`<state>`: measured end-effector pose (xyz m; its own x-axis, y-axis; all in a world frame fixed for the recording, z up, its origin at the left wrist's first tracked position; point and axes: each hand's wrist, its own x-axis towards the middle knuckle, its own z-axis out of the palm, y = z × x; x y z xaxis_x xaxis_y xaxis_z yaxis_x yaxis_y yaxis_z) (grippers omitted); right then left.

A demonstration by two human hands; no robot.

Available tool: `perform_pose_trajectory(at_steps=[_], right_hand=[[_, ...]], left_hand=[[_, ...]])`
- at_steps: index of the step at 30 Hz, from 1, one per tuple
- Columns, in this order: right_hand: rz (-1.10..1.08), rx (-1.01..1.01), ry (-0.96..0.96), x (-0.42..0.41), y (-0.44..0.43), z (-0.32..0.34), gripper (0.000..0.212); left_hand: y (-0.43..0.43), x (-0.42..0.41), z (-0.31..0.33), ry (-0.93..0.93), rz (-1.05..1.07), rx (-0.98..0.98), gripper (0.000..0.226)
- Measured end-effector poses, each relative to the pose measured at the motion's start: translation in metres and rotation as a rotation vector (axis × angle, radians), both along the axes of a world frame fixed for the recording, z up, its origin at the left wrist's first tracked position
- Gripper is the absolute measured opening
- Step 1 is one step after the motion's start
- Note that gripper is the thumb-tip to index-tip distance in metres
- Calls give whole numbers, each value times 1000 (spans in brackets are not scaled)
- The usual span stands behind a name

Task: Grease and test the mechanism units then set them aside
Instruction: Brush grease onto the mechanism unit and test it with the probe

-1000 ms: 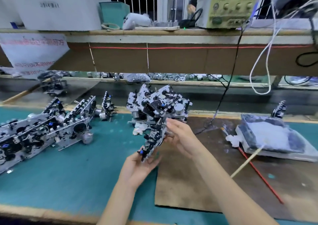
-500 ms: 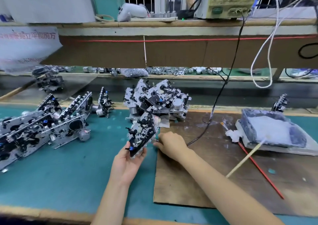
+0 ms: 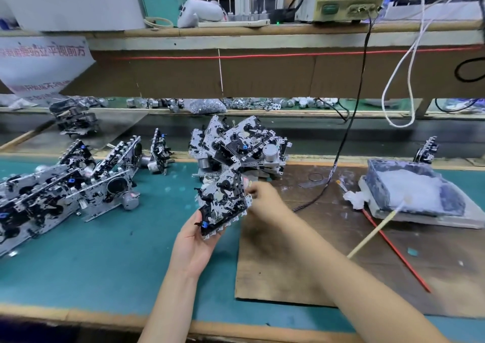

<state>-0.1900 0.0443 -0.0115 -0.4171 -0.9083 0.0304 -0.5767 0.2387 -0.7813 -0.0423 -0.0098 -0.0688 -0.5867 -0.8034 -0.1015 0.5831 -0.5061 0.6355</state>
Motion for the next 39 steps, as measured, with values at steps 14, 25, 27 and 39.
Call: perform_pose_trajectory(at_steps=[14, 25, 27, 39], right_hand=[[59, -55, 210, -32, 48, 49, 45], [101, -107, 138, -36, 52, 47, 47], [101, -100, 147, -36, 53, 46, 46], [108, -103, 137, -37, 50, 40, 46]], left_hand=[[0, 1, -1, -84, 27, -79, 51], [-1, 1, -3, -95, 3, -111, 39], [-1, 1, -4, -99, 2, -108, 43], [2, 1, 0, -102, 0, -112, 35]])
